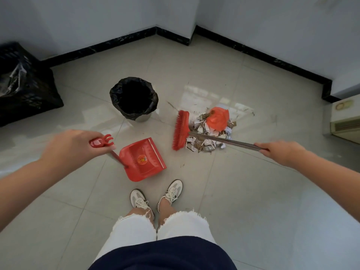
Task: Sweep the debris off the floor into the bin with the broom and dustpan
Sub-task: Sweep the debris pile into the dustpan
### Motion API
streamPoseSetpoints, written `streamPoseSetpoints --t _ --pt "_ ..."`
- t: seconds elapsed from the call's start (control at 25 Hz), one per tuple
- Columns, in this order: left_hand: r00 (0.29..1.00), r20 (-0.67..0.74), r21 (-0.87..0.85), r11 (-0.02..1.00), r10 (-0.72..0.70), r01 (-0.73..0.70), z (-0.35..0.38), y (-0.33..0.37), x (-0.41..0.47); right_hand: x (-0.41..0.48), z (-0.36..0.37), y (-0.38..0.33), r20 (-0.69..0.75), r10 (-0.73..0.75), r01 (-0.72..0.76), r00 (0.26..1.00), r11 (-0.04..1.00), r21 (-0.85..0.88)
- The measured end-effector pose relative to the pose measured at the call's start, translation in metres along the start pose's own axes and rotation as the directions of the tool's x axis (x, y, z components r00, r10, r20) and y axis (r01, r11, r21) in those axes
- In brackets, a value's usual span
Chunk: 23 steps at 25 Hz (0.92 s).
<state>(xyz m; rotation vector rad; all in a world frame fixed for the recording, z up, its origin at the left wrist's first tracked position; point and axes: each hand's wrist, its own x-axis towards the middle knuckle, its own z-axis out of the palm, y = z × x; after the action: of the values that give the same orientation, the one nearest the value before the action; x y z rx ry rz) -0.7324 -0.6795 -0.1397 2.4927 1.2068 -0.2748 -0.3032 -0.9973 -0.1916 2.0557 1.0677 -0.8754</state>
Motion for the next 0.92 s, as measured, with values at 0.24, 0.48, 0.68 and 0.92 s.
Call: streamPoseSetpoints --t 0.24,0.48,0.68,0.92 --pt "0.969 0.006 0.073 0.966 0.248 -0.248 0.003 0.013 0.01 -0.017 0.0 -0.008 0.001 -0.017 0.017 1.0 0.993 -0.121" --pt "0.959 0.003 0.224 0.934 0.283 -0.277 0.004 0.041 0.035 -0.02 -0.006 0.004 -0.097 0.124 -0.131 0.988 0.989 -0.072" --pt "0.988 -0.008 0.158 0.975 0.157 -0.154 0.01 0.059 0.059 -0.085 0.04 0.077 0.159 0.396 -0.421 0.905 0.772 0.476" --pt "0.975 -0.045 0.147 0.966 0.219 -0.211 0.023 0.085 0.098 -0.088 0.027 0.085 0.385 0.3 -0.473 0.873 0.327 0.818"
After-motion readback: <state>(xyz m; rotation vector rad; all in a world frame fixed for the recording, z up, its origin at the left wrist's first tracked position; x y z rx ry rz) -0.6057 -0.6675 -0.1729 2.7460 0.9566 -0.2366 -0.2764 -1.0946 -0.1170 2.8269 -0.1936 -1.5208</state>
